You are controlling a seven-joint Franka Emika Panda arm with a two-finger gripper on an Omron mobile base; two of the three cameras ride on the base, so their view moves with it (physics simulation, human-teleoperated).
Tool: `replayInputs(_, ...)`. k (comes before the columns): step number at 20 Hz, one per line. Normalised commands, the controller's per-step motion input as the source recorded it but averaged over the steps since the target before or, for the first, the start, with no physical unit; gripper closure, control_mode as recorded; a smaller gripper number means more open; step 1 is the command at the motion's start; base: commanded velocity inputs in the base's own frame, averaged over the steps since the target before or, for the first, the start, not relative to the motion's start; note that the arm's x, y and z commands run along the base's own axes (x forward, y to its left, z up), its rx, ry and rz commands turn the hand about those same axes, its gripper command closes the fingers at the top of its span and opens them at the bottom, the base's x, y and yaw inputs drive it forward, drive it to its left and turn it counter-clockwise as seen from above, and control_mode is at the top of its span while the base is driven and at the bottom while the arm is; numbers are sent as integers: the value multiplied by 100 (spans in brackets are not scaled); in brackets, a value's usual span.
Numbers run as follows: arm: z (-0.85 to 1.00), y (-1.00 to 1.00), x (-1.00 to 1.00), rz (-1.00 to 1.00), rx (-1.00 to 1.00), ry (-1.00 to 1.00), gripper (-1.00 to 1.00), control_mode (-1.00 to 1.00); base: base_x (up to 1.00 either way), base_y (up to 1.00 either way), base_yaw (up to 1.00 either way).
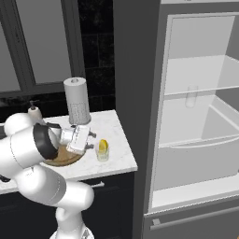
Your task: Grab a lemon wedge from the fridge and one ice cube from the ice bowl, and put them in the glass of lemonade.
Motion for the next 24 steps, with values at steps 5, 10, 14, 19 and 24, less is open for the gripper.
replayInputs(5, 35, 25, -12, 0, 0, -1, -100, -100, 0, 0, 0)
replayInputs(10, 31, 23, -23, -2, 3, -4, -100, -100, 0, 0, 0)
replayInputs(14, 22, 39, -40, -2, 12, -15, -100, -100, 0, 0, 0)
replayInputs(19, 35, 62, -47, 0, 11, -20, -100, -100, 0, 0, 0)
replayInputs(24, 40, 52, -67, 2, 9, -21, -100, -100, 0, 0, 0)
